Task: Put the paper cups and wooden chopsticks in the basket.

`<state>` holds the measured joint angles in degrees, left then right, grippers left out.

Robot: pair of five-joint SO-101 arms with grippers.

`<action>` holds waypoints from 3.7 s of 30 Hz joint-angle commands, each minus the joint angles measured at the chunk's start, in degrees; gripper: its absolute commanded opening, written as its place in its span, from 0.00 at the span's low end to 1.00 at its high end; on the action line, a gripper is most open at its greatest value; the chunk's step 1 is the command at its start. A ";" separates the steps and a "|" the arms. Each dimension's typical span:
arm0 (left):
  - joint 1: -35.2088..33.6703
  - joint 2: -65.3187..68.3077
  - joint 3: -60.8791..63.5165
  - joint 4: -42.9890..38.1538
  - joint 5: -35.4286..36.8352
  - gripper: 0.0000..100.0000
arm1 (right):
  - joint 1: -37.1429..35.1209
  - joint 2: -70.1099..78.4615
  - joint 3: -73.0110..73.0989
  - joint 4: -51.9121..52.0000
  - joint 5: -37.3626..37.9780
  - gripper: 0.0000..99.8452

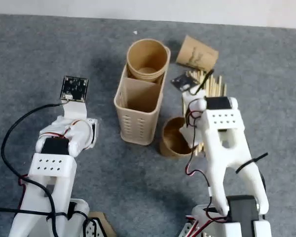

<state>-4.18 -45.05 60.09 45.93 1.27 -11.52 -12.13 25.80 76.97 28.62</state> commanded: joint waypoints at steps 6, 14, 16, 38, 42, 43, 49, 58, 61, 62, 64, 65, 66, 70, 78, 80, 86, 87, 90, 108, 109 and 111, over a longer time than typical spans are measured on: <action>0.75 -1.27 -0.22 -1.05 0.62 0.17 | -0.13 -2.07 -0.40 1.80 -1.23 0.03; 0.75 -1.10 -0.22 -1.05 0.62 0.17 | 6.55 -2.15 -20.70 12.88 -7.91 0.01; 0.75 -1.10 -0.22 -1.05 0.62 0.17 | 7.96 -2.15 -30.46 17.19 -8.53 0.01; 0.48 -1.45 2.95 -6.95 0.44 0.17 | -7.96 20.18 -79.96 14.99 -19.08 0.01; 0.57 -1.45 2.77 -6.95 0.44 0.17 | -9.10 20.00 -82.24 20.79 -18.99 0.01; 0.66 -1.45 2.77 -7.03 0.44 0.17 | -9.71 19.56 -83.03 22.02 -18.99 0.01; 0.66 -1.45 2.86 -7.03 0.44 0.17 | -12.62 16.40 -81.71 24.04 -19.25 0.01; 0.48 -1.45 2.86 -6.86 0.44 0.17 | -12.00 16.75 -75.30 23.43 -19.08 0.01; 0.48 -1.45 2.86 -6.86 0.44 0.17 | -10.42 16.66 -75.30 23.43 -19.08 0.01; 0.48 -1.45 2.86 -6.86 0.44 0.17 | -9.54 16.66 -75.30 23.43 -19.08 0.01; 0.48 -1.45 2.86 -6.86 0.44 0.17 | -8.13 16.57 -75.30 23.43 -19.08 0.01; 0.48 -1.45 2.86 -6.86 0.44 0.17 | -7.60 16.48 -75.30 23.43 -19.08 0.01; 0.48 -1.45 2.86 -6.86 0.44 0.17 | -7.34 16.48 -75.30 23.43 -19.08 0.01; 0.48 -1.45 2.86 -6.86 0.44 0.17 | -7.16 16.57 -75.30 23.60 -19.08 0.01; 0.48 -1.45 2.86 -6.86 0.44 0.17 | -7.43 16.66 -75.30 23.43 -19.16 0.01; 0.57 -1.45 2.86 -6.86 0.44 0.17 | -7.43 16.66 -75.30 23.34 -19.08 0.01; 0.66 -1.45 2.95 -6.86 0.44 0.17 | -9.71 16.40 -75.30 19.38 -18.90 0.08; 0.66 -1.45 2.95 -6.86 0.44 0.17 | -10.42 16.40 -75.30 18.86 -18.90 0.10; 0.66 -1.45 2.95 -6.86 0.44 0.17 | -12.26 16.31 -75.30 16.66 -18.90 0.18; 0.40 -1.45 3.03 -6.86 0.44 0.17 | -1.80 16.75 -74.95 4.53 -18.90 0.23; 0.40 -1.45 3.03 -6.86 0.44 0.17 | 1.10 16.75 -74.86 4.44 -18.90 0.23; 0.48 -1.45 3.03 -6.86 0.44 0.17 | 6.90 17.10 -74.68 4.26 -18.90 0.23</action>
<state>-4.18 -45.05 63.43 39.78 1.36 -12.84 6.86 -48.84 82.42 10.07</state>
